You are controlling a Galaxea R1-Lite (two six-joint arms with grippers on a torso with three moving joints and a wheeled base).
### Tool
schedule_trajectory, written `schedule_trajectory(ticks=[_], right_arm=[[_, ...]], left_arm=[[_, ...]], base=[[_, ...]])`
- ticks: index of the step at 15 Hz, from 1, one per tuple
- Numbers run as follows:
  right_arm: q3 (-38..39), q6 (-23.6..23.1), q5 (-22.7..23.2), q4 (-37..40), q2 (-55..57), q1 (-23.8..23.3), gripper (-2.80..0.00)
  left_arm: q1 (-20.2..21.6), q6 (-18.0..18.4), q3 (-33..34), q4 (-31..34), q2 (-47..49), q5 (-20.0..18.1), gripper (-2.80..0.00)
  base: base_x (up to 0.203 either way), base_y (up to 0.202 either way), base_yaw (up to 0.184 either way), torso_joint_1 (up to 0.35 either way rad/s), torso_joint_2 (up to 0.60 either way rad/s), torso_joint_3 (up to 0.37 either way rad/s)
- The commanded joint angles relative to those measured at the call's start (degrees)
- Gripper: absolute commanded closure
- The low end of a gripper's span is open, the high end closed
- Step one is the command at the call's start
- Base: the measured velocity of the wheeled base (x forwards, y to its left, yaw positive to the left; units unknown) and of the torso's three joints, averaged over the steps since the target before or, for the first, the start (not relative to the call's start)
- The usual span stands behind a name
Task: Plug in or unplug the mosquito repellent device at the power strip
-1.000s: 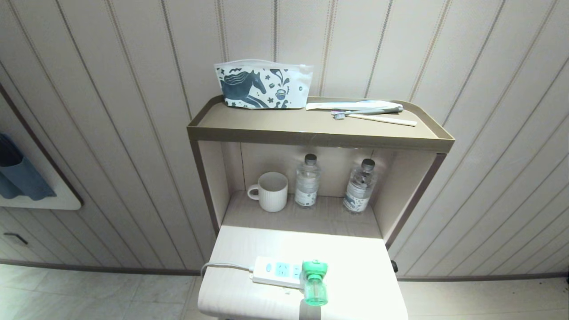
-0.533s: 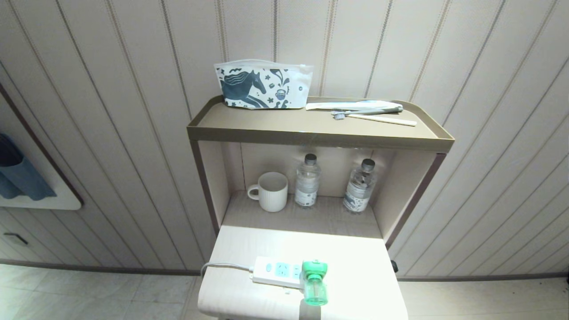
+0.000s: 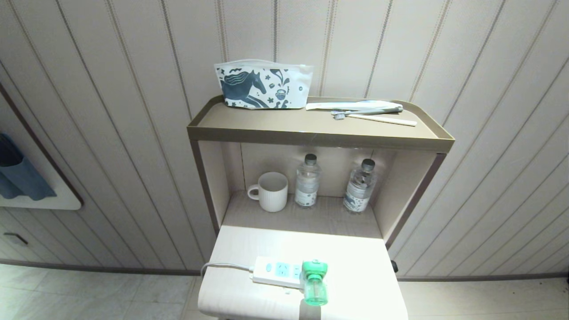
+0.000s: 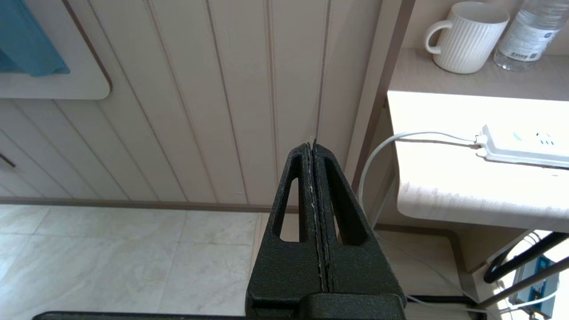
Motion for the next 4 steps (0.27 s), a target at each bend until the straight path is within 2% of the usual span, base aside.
schedule_trajectory(ticks=[1, 4], right_arm=[[-0.02, -0.09, 0.03, 0.04, 0.17, 0.01, 0.0], [-0.12, -0.18, 0.11, 0.04, 0.16, -0.08, 0.0]], left_arm=[[0.02, 0.0, 0.02, 0.03, 0.07, 0.0, 0.0], [0.02, 0.0, 0.02, 0.03, 0.07, 0.0, 0.0]], base=[[0.0, 0.0, 0.0, 0.0, 0.0, 0.0], [0.0, 0.0, 0.0, 0.0, 0.0, 0.0]])
